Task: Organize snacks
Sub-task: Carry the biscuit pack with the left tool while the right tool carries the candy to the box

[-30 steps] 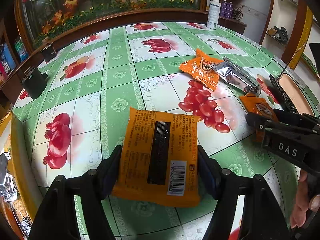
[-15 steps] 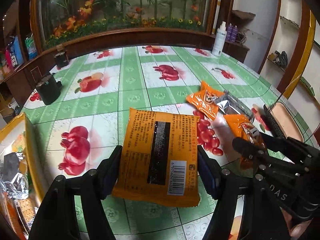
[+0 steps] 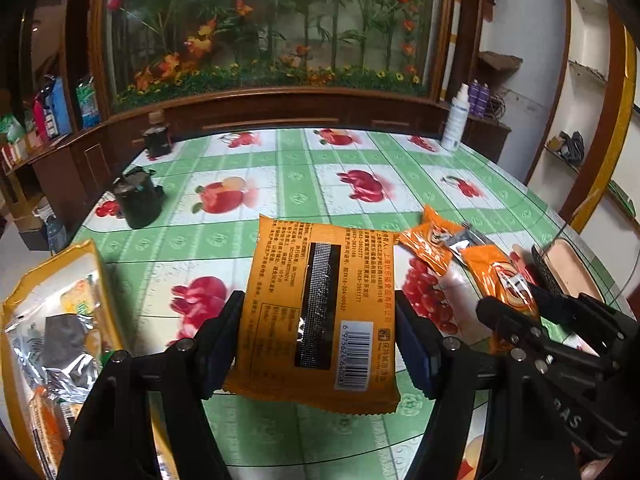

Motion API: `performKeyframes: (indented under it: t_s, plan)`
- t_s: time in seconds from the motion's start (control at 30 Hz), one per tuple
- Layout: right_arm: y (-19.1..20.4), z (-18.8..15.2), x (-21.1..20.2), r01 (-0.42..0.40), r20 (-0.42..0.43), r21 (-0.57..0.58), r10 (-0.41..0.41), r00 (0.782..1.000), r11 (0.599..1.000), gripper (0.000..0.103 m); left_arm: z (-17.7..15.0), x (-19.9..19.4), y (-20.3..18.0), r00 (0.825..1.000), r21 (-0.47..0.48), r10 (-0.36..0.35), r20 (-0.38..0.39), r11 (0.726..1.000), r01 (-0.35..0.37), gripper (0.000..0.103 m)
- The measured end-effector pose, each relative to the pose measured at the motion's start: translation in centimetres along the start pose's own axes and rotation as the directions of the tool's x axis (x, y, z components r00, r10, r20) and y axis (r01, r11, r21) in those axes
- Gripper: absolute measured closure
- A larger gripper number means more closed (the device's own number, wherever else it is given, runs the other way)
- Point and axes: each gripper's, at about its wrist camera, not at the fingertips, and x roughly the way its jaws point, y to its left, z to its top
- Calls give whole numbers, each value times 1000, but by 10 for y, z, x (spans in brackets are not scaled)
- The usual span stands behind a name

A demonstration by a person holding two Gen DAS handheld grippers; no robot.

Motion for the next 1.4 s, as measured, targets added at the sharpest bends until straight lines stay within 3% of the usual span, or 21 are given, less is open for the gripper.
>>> performKeyframes:
  t_s: [0.37, 0.53, 0.73, 1.07, 1.4]
  plan:
    - [27, -4, -12, -32, 76, -86, 39, 996, 996, 56, 5, -17, 22, 986, -55, 127, 107, 991, -121, 33]
    - [33, -6, -14, -43, 94, -111, 54, 994, 993, 56, 8, -26, 27, 970, -71, 180, 162, 983, -170, 33]
    - [40, -9, -18, -50, 115, -134, 65, 991, 990, 56, 9, -39, 26, 939, -71, 239, 246, 971, -229, 33]
    - [56, -14, -21, -93, 128, -166, 115, 985, 982, 56, 11, -47, 38, 918, -102, 285, 275, 958, -267, 33]
    - [83, -20, -21, -181, 96, -176, 200, 975, 968, 56, 8, -62, 77, 909, -192, 328, 256, 939, -285, 33]
